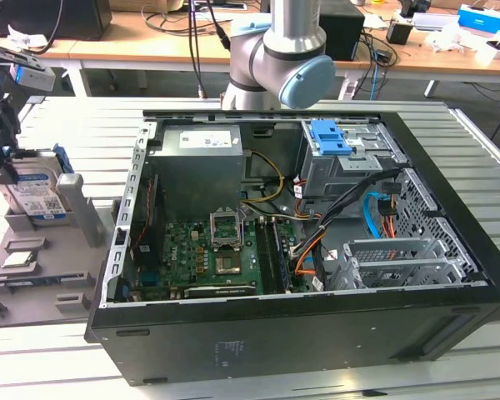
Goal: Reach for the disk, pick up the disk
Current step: 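Pick up the disk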
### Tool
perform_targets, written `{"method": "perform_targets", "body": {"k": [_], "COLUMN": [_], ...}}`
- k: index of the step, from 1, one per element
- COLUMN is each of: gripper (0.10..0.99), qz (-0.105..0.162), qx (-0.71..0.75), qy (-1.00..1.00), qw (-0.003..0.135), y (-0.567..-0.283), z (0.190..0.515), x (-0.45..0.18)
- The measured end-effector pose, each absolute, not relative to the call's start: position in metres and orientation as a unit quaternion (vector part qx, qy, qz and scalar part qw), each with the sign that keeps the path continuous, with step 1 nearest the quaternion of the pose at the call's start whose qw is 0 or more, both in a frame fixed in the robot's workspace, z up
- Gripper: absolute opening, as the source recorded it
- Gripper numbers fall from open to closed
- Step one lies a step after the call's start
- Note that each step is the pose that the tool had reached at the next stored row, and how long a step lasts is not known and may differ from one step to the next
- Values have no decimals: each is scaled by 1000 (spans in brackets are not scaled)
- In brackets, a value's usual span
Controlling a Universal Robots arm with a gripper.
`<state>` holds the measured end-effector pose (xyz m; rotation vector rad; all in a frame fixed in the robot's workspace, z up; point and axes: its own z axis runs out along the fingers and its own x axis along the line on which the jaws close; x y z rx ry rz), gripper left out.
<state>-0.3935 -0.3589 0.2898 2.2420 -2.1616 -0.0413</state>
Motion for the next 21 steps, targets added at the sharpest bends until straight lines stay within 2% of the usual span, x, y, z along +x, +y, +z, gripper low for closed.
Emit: {"method": "perform_targets", "body": {"k": [1, 21], "gripper": [369, 369], "qz": [-13, -13], "qx": [720, 720], "qy": [-694, -694], "qw": [13, 14], "y": [-359, -359], "z": [290, 294], "x": [-393, -393]}}
